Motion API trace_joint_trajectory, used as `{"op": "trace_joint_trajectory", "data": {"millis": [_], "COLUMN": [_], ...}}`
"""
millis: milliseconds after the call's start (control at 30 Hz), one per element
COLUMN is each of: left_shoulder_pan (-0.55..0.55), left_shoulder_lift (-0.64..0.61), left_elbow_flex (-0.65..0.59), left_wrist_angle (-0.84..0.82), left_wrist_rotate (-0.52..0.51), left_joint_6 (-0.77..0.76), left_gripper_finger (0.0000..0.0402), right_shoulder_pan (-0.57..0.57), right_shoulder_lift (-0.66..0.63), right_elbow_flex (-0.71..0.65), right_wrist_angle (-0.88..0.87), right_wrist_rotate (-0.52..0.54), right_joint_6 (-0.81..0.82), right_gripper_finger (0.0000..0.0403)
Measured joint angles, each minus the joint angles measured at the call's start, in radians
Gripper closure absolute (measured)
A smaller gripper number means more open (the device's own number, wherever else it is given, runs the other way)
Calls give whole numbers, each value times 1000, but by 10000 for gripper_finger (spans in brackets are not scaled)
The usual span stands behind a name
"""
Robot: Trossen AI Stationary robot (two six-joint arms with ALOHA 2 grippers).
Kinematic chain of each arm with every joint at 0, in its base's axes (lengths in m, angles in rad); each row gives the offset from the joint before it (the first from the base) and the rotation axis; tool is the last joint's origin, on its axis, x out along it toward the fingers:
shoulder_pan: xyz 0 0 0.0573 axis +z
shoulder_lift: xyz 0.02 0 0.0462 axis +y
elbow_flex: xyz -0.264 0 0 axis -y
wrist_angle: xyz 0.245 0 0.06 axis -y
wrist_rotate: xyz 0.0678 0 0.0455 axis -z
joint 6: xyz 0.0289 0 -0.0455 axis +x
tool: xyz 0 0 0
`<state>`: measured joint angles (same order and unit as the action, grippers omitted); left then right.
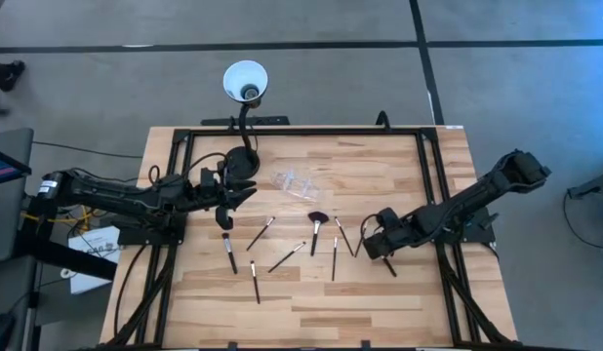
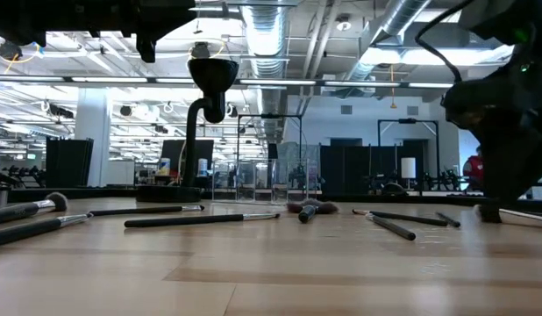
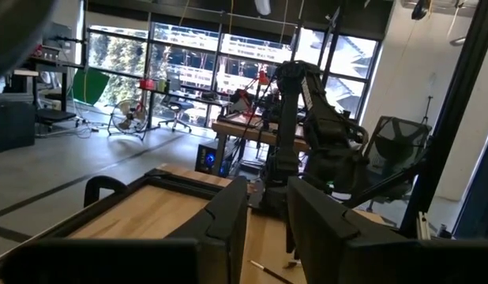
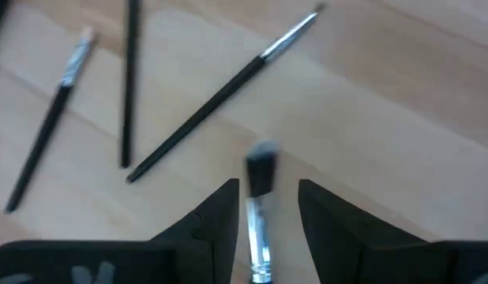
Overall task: Sort items
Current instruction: Put the right powder brush into the right section of the transparent organizer
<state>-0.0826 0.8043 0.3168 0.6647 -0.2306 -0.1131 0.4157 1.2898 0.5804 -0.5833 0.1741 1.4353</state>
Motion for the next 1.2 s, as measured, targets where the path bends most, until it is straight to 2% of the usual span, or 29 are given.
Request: {"op": "trace_joint_trajectory", "data": {"millis": [167,467,567,733,800,900,1033,1133,1200], "left_shoulder_pan": [0,0,0,0,0,0,0,0,0], "left_shoulder_lift": [0,0,0,0,0,0,1,1,1], "left_elbow_flex": [0,0,0,0,0,0,0,0,0], "left_wrist_angle": [1,1,1,2,2,3,8,11,20], "left_wrist_rotate": [0,0,0,0,0,0,0,0,0], "left_joint_6": [1,3,3,3,4,3,3,3,3], "left_gripper_finger": [311,311,311,311,311,311,311,311,311], "right_shoulder_pan": [25,40,35,25,25,13,10,9,5], "right_shoulder_lift": [33,176,192,148,112,37,-61,-126,-145], "right_elbow_flex": [0,6,10,0,-6,14,92,149,148], "right_wrist_angle": [59,97,84,71,89,173,226,353,538], "right_wrist_rotate": [11,21,28,19,38,143,310,589,807], "right_joint_6": [-77,-149,-164,-187,-207,-247,-474,-758,-1018], "right_gripper_finger": [280,283,305,385,386,378,393,387,380]}}
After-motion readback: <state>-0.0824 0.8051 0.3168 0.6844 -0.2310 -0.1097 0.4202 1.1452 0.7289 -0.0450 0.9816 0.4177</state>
